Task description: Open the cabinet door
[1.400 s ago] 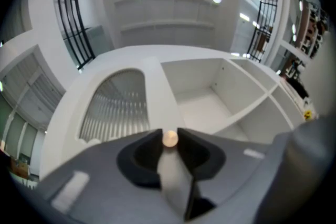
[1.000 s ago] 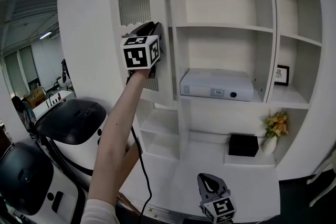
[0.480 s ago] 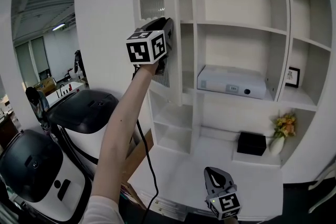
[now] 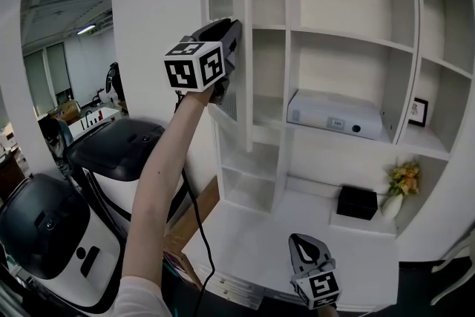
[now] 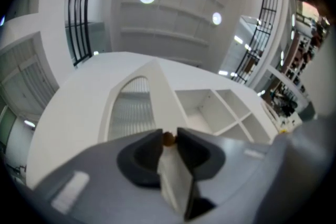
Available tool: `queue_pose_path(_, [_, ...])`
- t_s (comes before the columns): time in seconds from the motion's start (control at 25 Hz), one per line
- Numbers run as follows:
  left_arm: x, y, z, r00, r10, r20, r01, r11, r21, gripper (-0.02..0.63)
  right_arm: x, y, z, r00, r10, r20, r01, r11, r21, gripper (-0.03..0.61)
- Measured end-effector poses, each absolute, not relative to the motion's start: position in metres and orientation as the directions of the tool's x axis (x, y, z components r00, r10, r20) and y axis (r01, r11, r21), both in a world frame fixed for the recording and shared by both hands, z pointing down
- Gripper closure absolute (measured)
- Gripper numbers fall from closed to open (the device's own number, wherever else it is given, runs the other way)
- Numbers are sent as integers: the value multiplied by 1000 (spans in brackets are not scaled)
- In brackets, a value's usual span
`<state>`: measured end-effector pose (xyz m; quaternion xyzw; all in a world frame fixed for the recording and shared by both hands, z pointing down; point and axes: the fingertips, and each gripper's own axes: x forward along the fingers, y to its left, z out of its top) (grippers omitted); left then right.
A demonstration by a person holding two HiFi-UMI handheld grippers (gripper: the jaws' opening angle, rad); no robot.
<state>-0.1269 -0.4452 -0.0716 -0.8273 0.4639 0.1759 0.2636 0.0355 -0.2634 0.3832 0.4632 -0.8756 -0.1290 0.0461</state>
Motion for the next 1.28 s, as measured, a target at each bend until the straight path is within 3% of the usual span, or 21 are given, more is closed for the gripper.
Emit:
queue_pose_path(0.76, [-215,-405,-70,461,-676,-574,-886,-385,-258,525,-9,-262,383,-675,-738,-27,-713,641,284,578])
queue_pose_path(1.28, [-256,-395,-66,381,-727,-572,-925,-304,-229,578,-16,-257,390,-707,-707,-15,-682,677,275,578])
